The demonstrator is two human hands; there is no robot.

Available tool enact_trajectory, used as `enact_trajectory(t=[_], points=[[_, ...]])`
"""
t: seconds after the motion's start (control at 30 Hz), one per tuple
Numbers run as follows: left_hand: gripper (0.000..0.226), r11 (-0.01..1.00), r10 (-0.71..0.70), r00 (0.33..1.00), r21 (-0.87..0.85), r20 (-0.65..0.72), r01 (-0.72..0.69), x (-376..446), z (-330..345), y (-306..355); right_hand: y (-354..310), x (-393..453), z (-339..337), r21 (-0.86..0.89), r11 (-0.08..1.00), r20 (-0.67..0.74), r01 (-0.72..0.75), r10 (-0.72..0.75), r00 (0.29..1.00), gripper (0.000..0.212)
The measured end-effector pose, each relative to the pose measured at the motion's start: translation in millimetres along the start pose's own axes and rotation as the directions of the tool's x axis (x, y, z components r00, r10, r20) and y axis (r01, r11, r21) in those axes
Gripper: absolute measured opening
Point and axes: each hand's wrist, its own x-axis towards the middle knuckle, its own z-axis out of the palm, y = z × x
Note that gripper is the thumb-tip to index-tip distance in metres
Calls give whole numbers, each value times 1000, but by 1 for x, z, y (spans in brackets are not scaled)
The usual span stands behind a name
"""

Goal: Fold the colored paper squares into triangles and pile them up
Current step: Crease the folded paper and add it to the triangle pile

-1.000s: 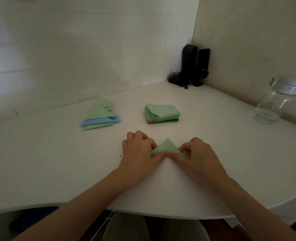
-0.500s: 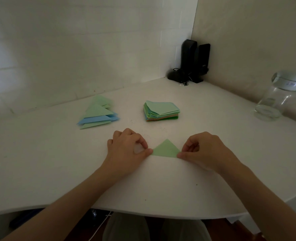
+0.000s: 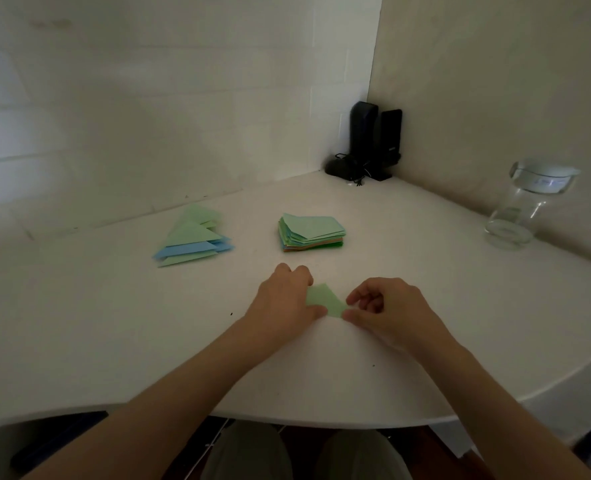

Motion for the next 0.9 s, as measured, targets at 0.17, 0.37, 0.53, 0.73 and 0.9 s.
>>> enact_trajectory(t=[0.17,0.37,0.53,0.73,0.9], points=[[21,971,-5,999,-239,-45,-6,1,-5,-11,2,-2,3,-12,1000,-14,21,-21,1000,11],[10,910,-29,992,-414,-127,-26,-3,-12,-28,-12,9,5,-69,998,33,-11,14,999,24],[8,881,-116,973,-472,-200,8,4,-42,-66,-27,30,2,-159,987,-67,12,-23,998,26],[10,813,-343,881,-572,-326,104,37,-86,-145,-39,80,14,-169,970,-230,173,-210,950,15],[4,828,-440,805,-526,-398,193,63,-96,-180,-43,114,33,-255,946,-206,200,-255,945,29]])
